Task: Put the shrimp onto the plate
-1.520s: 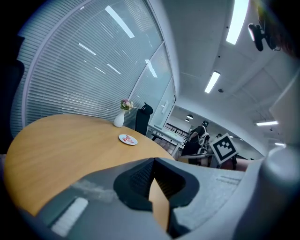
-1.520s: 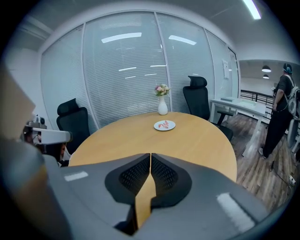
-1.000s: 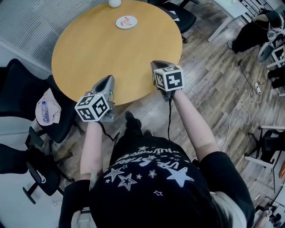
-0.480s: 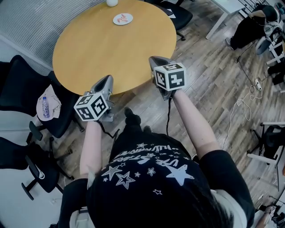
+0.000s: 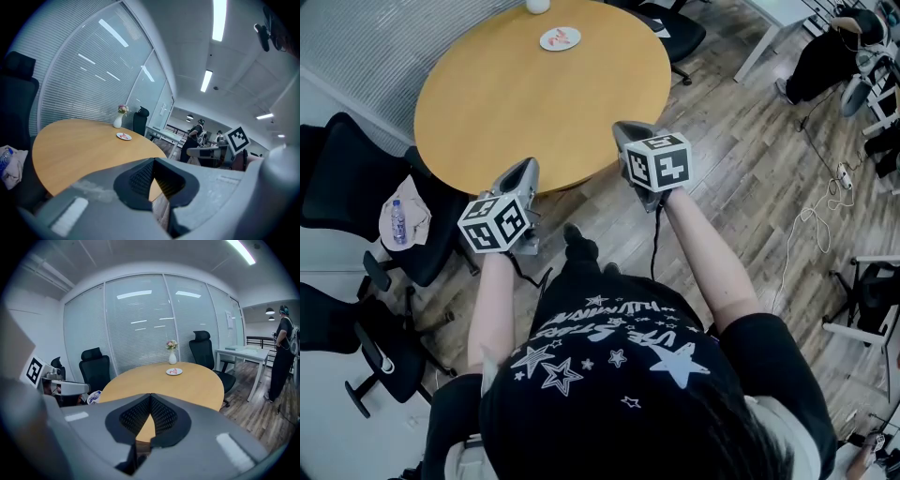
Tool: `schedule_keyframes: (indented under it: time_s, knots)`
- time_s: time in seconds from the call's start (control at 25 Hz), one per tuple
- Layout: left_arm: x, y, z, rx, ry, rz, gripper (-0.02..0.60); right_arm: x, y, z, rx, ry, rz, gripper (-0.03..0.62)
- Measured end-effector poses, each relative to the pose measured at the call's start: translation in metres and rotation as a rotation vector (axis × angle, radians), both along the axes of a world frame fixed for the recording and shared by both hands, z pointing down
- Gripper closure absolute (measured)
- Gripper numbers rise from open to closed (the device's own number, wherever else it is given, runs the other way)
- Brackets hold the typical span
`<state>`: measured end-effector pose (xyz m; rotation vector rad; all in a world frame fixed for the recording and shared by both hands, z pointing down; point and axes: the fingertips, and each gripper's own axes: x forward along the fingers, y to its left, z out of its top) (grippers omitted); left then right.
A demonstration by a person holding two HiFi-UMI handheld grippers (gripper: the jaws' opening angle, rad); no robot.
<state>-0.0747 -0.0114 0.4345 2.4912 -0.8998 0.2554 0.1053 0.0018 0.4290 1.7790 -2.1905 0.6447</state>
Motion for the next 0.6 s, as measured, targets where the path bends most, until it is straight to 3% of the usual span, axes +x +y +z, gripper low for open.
schedule_keyframes:
  time_s: [0.6]
  knots:
    - [-0.002,-0.013,0.0,-0.006,-0.007,-0.018,0.58,-0.004,-0.014,0.003,-0.024,-0.004,-0.023,0.592]
